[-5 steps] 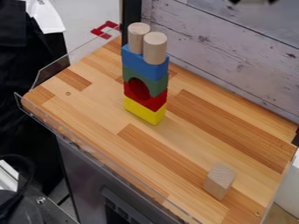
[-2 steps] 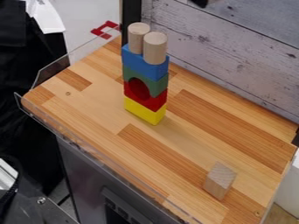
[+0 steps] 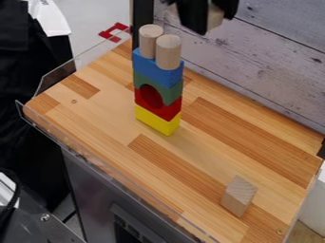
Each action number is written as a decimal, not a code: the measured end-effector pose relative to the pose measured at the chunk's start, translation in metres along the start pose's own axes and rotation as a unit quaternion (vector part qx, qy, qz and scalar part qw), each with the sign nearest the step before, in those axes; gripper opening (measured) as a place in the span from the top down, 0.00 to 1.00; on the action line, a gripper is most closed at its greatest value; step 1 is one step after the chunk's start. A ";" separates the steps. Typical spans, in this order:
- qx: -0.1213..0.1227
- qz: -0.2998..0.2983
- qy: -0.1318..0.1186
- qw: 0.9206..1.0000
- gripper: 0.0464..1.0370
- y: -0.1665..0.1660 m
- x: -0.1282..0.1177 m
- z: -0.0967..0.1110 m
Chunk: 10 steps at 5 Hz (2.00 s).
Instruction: Put the rectangular block on top of the two cylinders
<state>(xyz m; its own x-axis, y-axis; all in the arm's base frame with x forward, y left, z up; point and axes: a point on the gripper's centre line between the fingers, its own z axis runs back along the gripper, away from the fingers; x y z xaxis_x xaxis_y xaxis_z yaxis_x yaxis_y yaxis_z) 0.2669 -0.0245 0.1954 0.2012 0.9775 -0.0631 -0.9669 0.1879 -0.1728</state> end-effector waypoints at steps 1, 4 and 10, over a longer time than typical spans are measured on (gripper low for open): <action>0.010 0.015 0.002 1.000 0.50 0.002 0.007 -0.007; 0.056 0.044 0.013 0.997 0.50 0.011 0.032 -0.019; 0.042 0.054 0.037 0.997 0.50 0.006 0.040 -0.036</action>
<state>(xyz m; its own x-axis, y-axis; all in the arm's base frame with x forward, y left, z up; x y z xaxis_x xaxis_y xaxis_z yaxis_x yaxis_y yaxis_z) 0.2752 0.0123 0.1568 0.1029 0.9833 -0.1500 -0.9927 0.0918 -0.0788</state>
